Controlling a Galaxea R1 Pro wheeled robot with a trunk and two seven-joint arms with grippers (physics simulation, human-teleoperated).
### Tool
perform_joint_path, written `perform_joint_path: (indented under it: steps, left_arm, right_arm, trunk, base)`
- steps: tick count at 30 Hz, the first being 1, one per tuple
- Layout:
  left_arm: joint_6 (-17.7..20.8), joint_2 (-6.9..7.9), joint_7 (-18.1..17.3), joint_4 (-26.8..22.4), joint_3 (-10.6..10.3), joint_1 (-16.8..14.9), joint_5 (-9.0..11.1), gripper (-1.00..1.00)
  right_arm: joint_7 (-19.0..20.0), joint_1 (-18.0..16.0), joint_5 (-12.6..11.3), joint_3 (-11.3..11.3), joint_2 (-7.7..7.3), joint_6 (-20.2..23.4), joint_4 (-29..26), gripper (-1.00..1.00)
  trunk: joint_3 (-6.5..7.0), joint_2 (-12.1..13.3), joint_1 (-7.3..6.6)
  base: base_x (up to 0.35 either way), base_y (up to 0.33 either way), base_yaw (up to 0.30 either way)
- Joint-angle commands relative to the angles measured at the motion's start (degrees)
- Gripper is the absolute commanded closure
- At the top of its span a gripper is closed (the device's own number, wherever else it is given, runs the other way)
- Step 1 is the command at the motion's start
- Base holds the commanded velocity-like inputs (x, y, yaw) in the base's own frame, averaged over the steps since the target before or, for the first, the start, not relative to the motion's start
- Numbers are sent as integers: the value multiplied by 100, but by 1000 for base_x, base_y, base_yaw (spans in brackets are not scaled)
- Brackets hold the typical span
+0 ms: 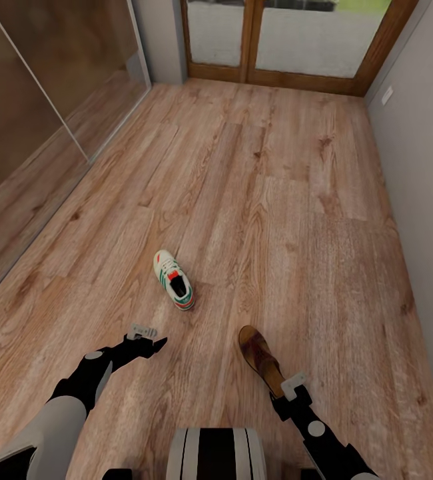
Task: Pick up the two gym shoes and the two sandals from the corridor floor and place them onto the hallstand (shoe rack) in the corridor, making sure they are on the rack and not on the floor. Arrange them so the two gym shoes are next to each other and the two sandals are next to each other.
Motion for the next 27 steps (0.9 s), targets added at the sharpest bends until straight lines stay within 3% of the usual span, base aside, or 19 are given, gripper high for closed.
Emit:
perform_joint_path:
  steps: [1,25,26,27]
  left_arm:
    - [1,-6,-43,-7,48,-4,-54,-100]
    - [57,19,14,23,118,9,-67,-100]
    - [56,27,27,53,121,26,-70,-100]
    - [45,41,48,65,125,235,-65,-100]
  right_arm:
    - [12,-2,20,-11,-1,-16,3,100]
    - [9,4,-24,-9,10,-36,1,100]
    - [6,4,-28,-10,10,-38,-2,100]
    - [4,4,-31,-13,10,-41,-5,100]
  trunk:
    - [20,0,-3]
    - [552,32,-65]
    - [574,34,-68]
    - [602,35,-70]
  base:
    - [0,0,0]
    - [0,0,0]
    - [0,0,0]
    - [0,0,0]
